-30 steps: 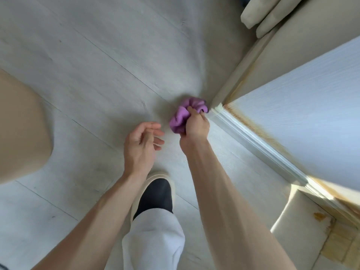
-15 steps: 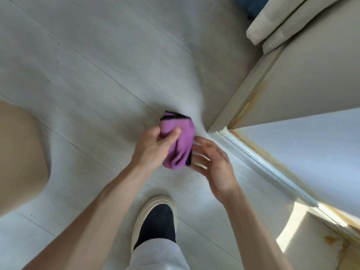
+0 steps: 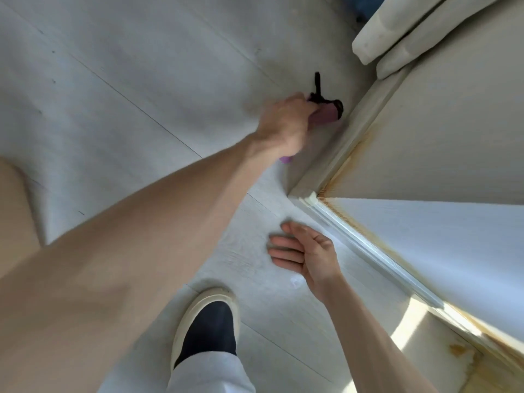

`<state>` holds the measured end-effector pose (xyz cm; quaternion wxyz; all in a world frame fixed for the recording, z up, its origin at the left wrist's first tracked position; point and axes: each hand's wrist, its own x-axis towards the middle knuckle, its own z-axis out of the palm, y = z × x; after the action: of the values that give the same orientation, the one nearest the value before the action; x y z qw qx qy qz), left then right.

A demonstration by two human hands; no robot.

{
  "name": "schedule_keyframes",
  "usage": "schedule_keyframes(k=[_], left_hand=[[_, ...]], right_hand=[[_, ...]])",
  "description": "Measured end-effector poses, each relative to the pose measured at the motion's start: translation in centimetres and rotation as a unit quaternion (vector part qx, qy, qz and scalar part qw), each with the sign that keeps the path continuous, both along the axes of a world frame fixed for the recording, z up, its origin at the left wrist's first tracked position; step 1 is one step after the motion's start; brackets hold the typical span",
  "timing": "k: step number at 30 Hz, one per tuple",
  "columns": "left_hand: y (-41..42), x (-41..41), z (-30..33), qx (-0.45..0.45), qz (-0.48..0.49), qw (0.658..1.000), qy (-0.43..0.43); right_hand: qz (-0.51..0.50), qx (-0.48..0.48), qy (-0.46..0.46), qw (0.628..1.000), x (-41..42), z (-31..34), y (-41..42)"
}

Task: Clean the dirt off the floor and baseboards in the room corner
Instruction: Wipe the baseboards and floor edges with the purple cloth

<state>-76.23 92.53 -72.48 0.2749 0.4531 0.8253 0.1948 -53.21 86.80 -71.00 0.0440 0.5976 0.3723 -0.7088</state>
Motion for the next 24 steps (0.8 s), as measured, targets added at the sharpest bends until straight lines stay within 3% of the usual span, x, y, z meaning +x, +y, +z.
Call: schedule_keyframes(k=[4, 7, 9, 11, 13, 16, 20, 24], left_hand=[[-6.8, 5.6, 0.7, 0.042, -0.009, 0.994, -0.098], [-10.4, 4.3, 0.0, -0.036, 0.001, 0.977, -0.210], [-8.8, 1.3, -0.1, -0.043, 0.102, 0.958, -0.266], [-5.1, -0.9, 0.7, 0.036, 0.188, 0.949, -0.252], [-1.8, -0.7, 2.2, 0.087, 0.141, 0.963, -0.211], [-1.7, 2.4, 2.4, -0.004, 0.039, 0.989, -0.143], [-10.0, 6.3, 1.5, -0.023, 0.088, 0.988, -0.129], [-14.7, 8.9, 0.8, -0.054, 0.108, 0.972, -0.202]], right_hand=[[-0.005, -0.004, 0.002, 1.000, 0.0, -0.1, 0.0], [-0.013, -0.003, -0.002, 1.000, 0.0, 0.0, 0.0], [-0.009, -0.004, -0.001, 1.000, -0.1, 0.1, -0.1], [-0.006, -0.002, -0.002, 1.000, -0.1, 0.2, -0.2], [-0.007, -0.002, 0.000, 1.000, 0.0, 0.3, -0.2], [-0.007, -0.001, -0.003, 1.000, 0.0, 0.4, -0.4], [-0.012, 0.008, 0.007, 1.000, 0.2, 0.2, -0.5], [0.014, 0.028, 0.012, 0.999, 0.6, 0.2, -0.8]])
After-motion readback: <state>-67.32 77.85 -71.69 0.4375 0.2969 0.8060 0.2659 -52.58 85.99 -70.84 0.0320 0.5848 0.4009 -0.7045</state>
